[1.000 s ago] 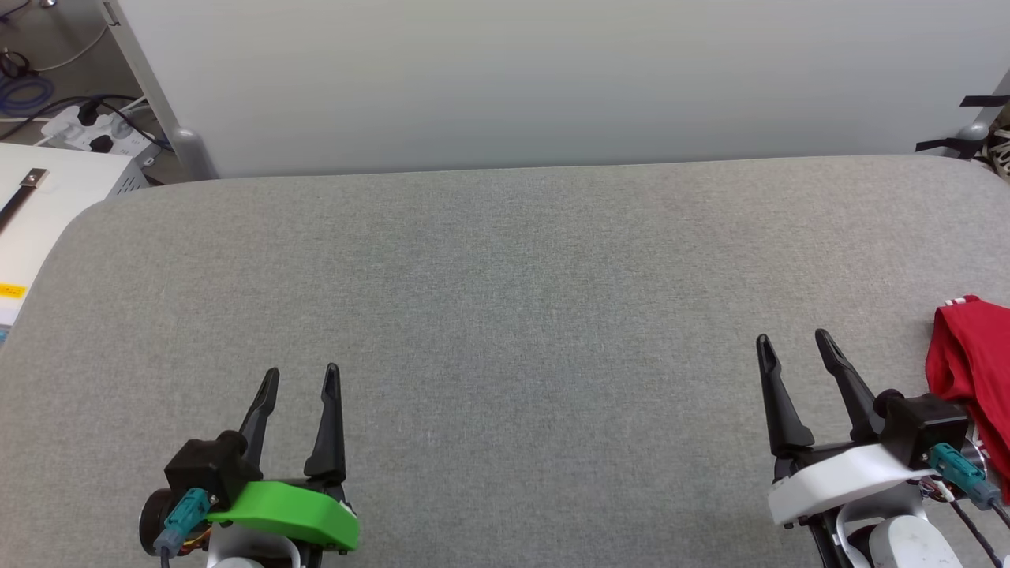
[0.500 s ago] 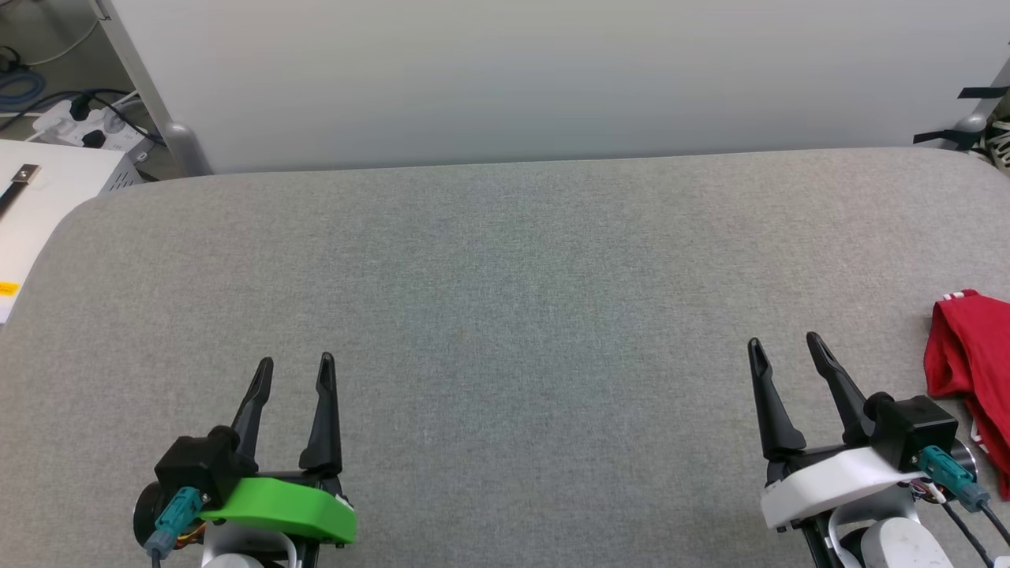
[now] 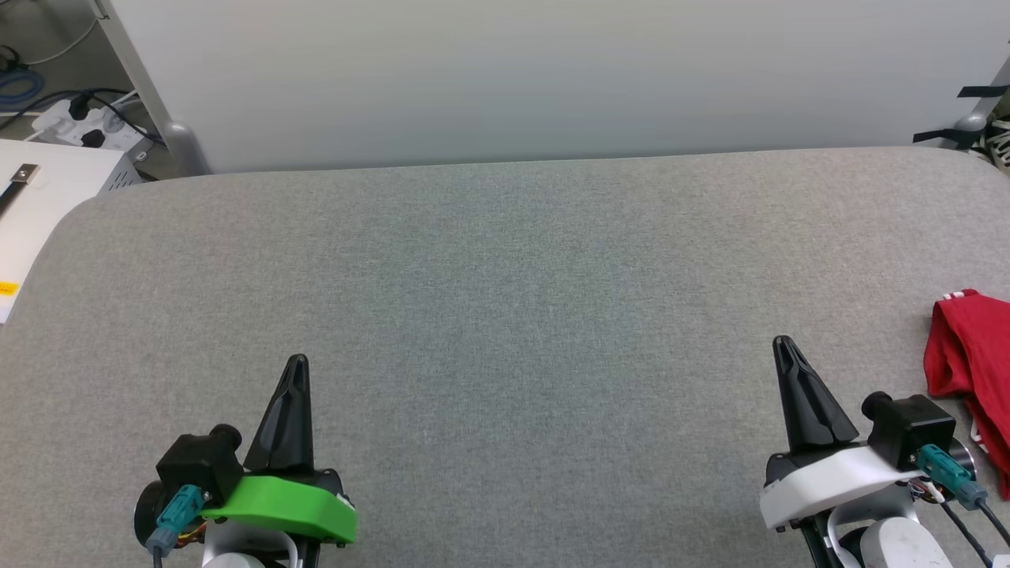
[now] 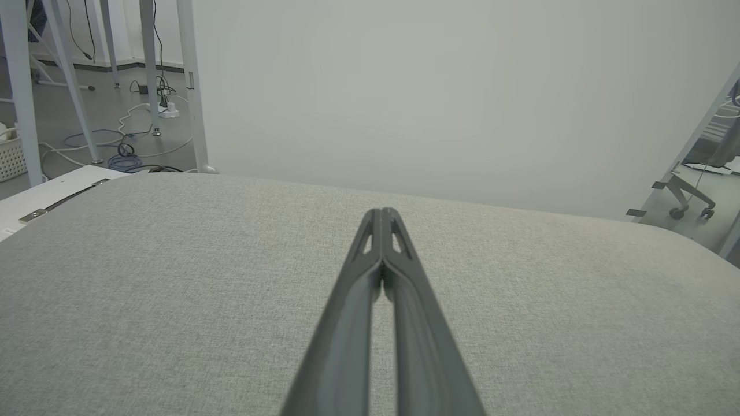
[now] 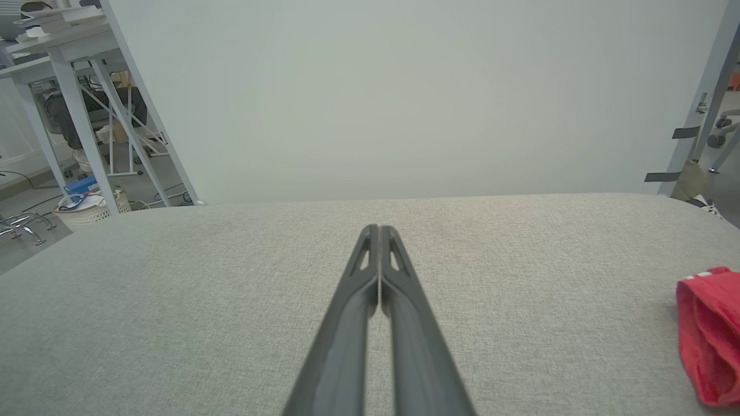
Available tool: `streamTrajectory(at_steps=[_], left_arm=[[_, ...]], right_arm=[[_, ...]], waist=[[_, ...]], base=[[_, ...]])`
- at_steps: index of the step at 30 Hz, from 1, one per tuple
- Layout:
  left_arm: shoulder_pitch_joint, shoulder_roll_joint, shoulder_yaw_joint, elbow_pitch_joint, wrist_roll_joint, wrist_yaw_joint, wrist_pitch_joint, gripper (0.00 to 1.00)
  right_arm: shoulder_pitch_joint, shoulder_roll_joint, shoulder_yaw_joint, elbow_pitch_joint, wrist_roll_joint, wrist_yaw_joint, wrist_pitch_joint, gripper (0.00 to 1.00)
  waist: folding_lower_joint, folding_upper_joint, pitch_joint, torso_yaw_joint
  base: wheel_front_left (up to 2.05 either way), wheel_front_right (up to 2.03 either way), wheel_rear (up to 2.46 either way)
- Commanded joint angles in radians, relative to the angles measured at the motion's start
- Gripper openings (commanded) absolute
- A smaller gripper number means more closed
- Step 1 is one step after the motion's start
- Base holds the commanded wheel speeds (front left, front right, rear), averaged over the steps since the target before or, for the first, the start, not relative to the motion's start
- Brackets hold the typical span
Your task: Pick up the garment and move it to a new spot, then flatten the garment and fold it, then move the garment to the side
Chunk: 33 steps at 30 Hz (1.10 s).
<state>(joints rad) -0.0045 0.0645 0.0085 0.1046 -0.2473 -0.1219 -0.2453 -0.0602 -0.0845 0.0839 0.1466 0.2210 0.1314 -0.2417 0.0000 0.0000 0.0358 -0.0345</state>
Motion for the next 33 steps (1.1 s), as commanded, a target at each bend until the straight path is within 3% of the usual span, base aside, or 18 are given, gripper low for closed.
streamTrajectory(at_steps=[1,33], left_arm=[[0.0,-0.001,0.0,-0.005,0.011,0.006,0.006,0.0],[0.001,-0.004,-0.002,-0.032,0.075,0.037,0.07,0.0]], right_arm=[[0.004,0.002,-0.003,-0.006,-0.011,0.0,0.006,0.0],[0.019,0.011,-0.025,-0.044,-0.068,0.0,0.069,0.0]], waist=[[0.0,0.0,-0.001,0.001],[0.0,0.0,-0.01,0.01]], base=[[0.0,0.0,0.0],[0.0,0.0,0.0]])
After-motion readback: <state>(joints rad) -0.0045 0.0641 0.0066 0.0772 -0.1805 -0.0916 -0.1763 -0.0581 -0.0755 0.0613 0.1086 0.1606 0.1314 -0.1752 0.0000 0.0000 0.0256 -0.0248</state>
